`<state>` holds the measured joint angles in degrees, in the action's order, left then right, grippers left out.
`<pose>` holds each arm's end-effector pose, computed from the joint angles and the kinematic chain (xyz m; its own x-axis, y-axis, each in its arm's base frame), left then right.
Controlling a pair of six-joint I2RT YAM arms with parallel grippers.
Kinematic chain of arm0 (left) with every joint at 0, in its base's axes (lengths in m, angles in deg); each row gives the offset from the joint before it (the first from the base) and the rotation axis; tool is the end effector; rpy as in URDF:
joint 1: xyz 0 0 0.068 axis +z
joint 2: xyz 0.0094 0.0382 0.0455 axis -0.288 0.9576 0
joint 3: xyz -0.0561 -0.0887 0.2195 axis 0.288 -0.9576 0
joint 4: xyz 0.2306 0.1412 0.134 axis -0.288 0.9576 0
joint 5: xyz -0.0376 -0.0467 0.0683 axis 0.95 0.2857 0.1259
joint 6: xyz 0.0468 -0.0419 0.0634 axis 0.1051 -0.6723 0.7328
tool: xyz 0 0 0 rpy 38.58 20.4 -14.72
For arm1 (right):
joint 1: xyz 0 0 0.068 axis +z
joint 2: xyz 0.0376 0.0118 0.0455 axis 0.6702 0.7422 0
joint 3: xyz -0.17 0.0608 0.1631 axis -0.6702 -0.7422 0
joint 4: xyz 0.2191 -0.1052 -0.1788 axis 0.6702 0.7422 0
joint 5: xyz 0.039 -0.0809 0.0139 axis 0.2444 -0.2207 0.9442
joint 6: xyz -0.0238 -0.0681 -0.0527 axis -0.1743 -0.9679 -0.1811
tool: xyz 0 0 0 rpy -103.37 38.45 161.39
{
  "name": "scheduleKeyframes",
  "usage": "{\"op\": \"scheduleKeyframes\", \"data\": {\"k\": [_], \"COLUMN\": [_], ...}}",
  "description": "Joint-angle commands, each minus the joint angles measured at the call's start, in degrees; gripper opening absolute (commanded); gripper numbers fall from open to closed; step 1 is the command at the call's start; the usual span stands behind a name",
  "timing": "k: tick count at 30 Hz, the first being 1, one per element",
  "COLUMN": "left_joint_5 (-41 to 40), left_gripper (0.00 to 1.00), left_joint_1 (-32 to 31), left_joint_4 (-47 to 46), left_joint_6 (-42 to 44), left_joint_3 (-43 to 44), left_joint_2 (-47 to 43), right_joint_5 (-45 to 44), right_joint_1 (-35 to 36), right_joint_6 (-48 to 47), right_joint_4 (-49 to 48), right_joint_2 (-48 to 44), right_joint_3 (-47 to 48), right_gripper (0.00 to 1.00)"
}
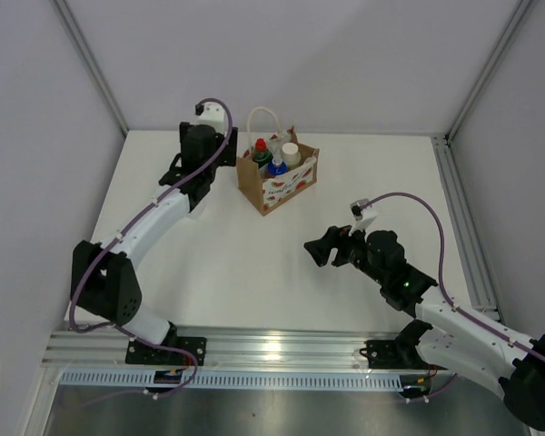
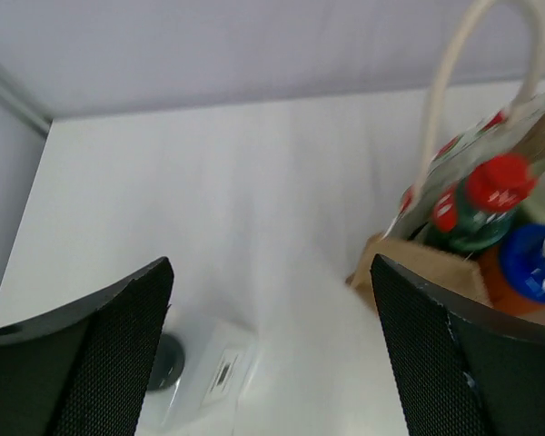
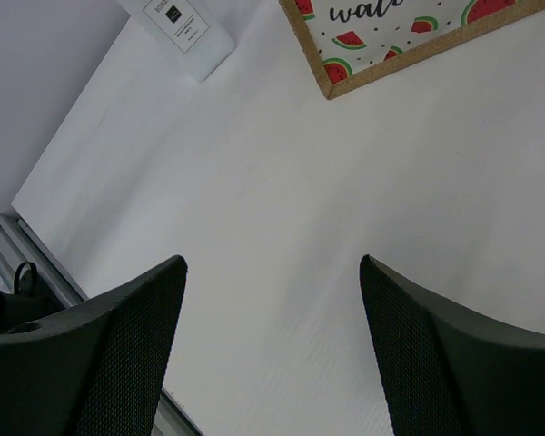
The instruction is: Place the personal care products into the canvas bag
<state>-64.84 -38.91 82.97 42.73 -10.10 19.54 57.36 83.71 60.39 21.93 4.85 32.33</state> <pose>0.4323 -0.1433 0.2949 -0.2454 0.1219 -0.9617 0.0132 0.9924 0.1224 0.2280 0.2040 0.2027 -0.4526 0.1810 -0.8732 -0.5291 0.7337 0.4263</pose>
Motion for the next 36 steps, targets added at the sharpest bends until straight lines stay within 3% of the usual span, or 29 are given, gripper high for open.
{"op": "scheduleKeyframes", "data": {"k": [1, 5, 11, 18, 23, 36], "left_joint_5": [-2.51, 5.04, 9.8, 16.56, 14.64, 20.78], "left_gripper": [0.93, 0.95, 0.97, 0.94, 0.92, 0.81], "left_joint_1": [3.7, 10.91, 16.54, 16.64, 16.55, 15.58], "left_joint_4": [7.33, 12.19, 9.81, 11.4, 13.24, 8.59], "left_joint_6": [-3.53, -11.26, -8.39, -7.06, -6.97, -3.63], "left_joint_3": [-4.97, -8.38, -14.38, -12.35, -11.83, -12.97], "left_joint_2": [-5.37, -9.32, -11.19, -4.86, -3.01, -4.85], "right_joint_5": [0.15, -0.73, -2.05, -2.05, -1.61, -2.05], "right_joint_1": [0.65, 0.74, 0.83, 0.91, 1.0, 1.18], "right_joint_6": [-0.8, -1.94, -2.03, -2.03, -1.94, -2.12], "right_joint_4": [-0.84, 0.3, 0.56, 0.56, 0.56, 0.74], "right_joint_2": [-0.06, -0.23, -0.41, -0.67, -0.67, -0.85], "right_joint_3": [2.57, 3.01, 3.19, 3.28, 3.36, 3.28], "right_gripper": [0.81, 0.81, 0.81, 0.81, 0.81, 0.81]}}
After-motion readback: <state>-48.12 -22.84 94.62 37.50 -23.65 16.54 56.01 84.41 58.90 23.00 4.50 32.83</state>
